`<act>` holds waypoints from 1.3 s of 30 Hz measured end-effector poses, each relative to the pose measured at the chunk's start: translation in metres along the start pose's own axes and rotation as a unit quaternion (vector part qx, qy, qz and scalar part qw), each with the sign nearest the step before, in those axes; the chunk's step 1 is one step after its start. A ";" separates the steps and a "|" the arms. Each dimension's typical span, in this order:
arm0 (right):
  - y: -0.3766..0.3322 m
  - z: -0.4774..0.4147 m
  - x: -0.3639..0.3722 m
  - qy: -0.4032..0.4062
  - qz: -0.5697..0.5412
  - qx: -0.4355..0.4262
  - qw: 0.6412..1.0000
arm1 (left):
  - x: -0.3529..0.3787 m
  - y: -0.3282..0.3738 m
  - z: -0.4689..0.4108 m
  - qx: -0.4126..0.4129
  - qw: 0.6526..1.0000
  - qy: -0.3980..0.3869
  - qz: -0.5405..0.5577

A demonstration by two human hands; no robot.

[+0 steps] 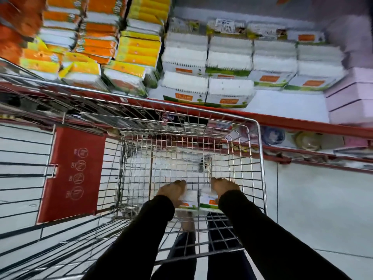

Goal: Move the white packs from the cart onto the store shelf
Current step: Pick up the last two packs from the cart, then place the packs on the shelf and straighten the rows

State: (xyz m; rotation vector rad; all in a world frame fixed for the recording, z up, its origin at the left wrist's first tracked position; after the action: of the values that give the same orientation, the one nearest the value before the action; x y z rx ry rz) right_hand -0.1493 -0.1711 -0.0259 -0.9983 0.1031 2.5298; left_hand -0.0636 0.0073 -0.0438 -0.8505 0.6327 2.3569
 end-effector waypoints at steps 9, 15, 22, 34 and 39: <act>-0.011 0.070 -0.075 0.142 -0.071 0.011 0.987 | -0.091 0.011 0.063 -0.047 0.989 0.143 -0.003; 0.009 0.141 -0.154 0.298 -0.139 0.049 0.943 | -0.171 0.040 0.111 -0.041 0.968 0.245 -0.042; 0.079 0.194 -0.233 0.432 -0.149 0.095 0.884 | -0.253 0.123 0.121 0.025 0.936 0.346 -0.053; 0.205 0.159 -0.294 0.391 -0.081 0.099 0.911 | -0.303 0.259 0.020 0.053 0.936 0.337 -0.089; 0.210 0.124 -0.290 0.334 -0.035 0.056 0.940 | -0.303 0.265 -0.013 0.001 0.925 0.358 -0.124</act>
State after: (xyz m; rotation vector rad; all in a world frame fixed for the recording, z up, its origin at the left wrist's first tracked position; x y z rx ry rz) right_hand -0.1234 -0.4380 0.2425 -1.7283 0.3925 1.9911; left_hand -0.0287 -0.2966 0.2185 -1.7059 0.7456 1.7811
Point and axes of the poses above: each hand's wrist, its own z-axis away from the middle knuckle, its own x-axis out of the palm, y = z × x, the point moved 1 cm from there along -z, towards the middle knuckle, and after that the axes turned 10 degrees about y, right-handed, at the moved point
